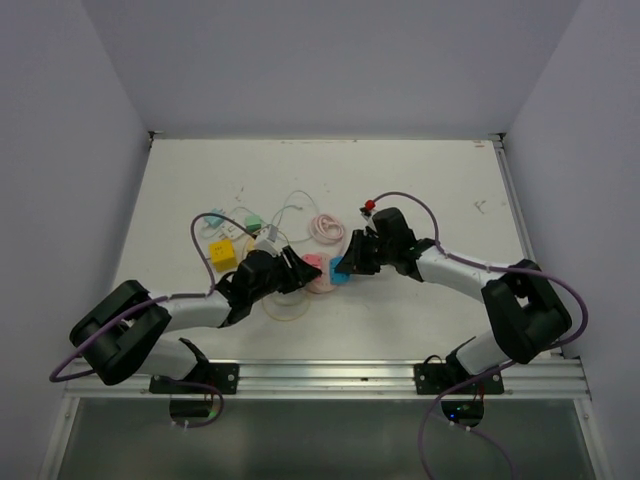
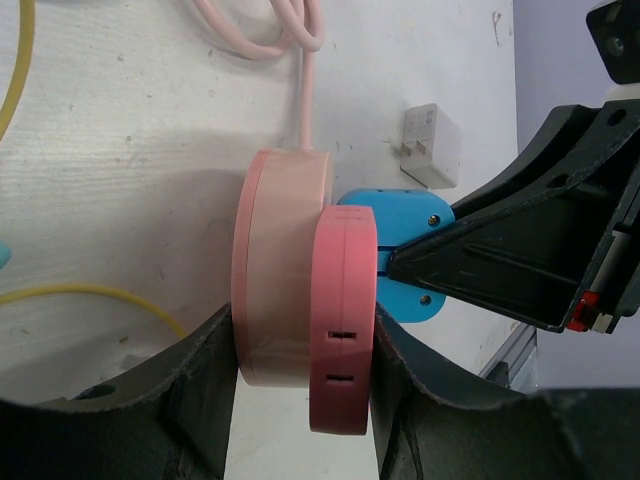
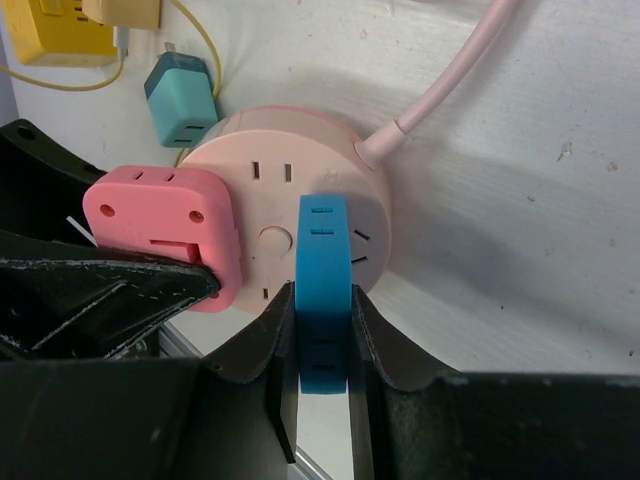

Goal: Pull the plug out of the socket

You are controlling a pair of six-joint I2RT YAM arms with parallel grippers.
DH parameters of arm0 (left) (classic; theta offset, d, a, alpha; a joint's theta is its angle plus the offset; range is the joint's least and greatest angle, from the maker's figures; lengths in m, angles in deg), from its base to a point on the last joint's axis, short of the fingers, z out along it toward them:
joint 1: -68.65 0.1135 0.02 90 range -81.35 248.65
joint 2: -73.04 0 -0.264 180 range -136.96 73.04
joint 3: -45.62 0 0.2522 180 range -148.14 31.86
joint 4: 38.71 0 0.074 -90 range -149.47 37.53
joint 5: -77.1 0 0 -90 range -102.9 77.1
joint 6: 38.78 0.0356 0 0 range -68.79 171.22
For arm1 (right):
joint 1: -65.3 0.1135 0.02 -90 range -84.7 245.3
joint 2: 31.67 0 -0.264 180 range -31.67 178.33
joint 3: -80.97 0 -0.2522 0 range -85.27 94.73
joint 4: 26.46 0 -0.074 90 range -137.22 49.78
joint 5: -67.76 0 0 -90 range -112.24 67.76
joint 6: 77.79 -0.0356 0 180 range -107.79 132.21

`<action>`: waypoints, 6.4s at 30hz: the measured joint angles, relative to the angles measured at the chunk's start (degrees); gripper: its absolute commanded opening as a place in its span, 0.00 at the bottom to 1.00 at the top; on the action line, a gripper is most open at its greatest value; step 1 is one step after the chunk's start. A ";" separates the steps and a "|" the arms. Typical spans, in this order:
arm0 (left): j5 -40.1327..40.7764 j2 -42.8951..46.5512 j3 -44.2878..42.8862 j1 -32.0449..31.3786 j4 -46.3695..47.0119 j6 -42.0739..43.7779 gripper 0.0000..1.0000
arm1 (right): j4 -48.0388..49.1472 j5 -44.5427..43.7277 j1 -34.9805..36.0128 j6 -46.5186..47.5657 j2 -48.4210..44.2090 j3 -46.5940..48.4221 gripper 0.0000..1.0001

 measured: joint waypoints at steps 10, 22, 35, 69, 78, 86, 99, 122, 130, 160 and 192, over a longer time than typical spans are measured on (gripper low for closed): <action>2.60 0.04 -4.44 -1.18 -7.45 -0.11 0.00 | -7.28 -3.15 0.31 0.20 -0.24 3.67 0.00; 5.97 -1.97 -10.40 -3.04 -13.44 -0.35 0.00 | -13.42 -7.63 0.28 0.24 -2.19 6.69 0.00; 5.95 -2.86 -12.81 -3.74 -13.31 -2.86 0.00 | -17.49 -7.26 -2.78 0.46 -6.03 7.37 0.00; 8.48 7.34 -6.88 -1.38 -20.72 5.42 0.00 | 1.31 8.94 -16.92 2.34 -1.81 -0.52 0.01; 3.54 5.79 -5.20 -1.11 -15.69 5.75 0.00 | 5.14 8.94 -18.51 3.17 3.41 -3.50 0.45; -2.60 -1.18 -5.46 -0.96 -6.82 4.37 0.03 | -0.81 2.19 -18.88 6.69 -2.25 -3.54 0.80; -9.29 -4.48 -5.42 0.07 -2.12 0.11 0.00 | -3.58 2.89 -18.95 8.33 -19.32 -8.50 0.98; -18.05 -5.29 -5.38 2.78 25.83 -15.91 0.00 | 14.78 21.20 -16.96 -2.95 -17.79 -11.76 0.93; -18.03 -8.17 -5.11 2.82 32.83 -19.65 0.00 | 20.41 22.73 -16.20 -7.10 -17.00 -11.78 0.77; -14.36 6.45 -4.74 3.56 8.92 -0.59 1.00 | 5.20 21.44 -13.97 2.32 -18.36 -8.74 0.00; -19.52 -1.14 -5.14 -0.24 2.93 2.34 0.68 | 1.27 15.80 -10.95 4.94 -18.38 -6.82 0.00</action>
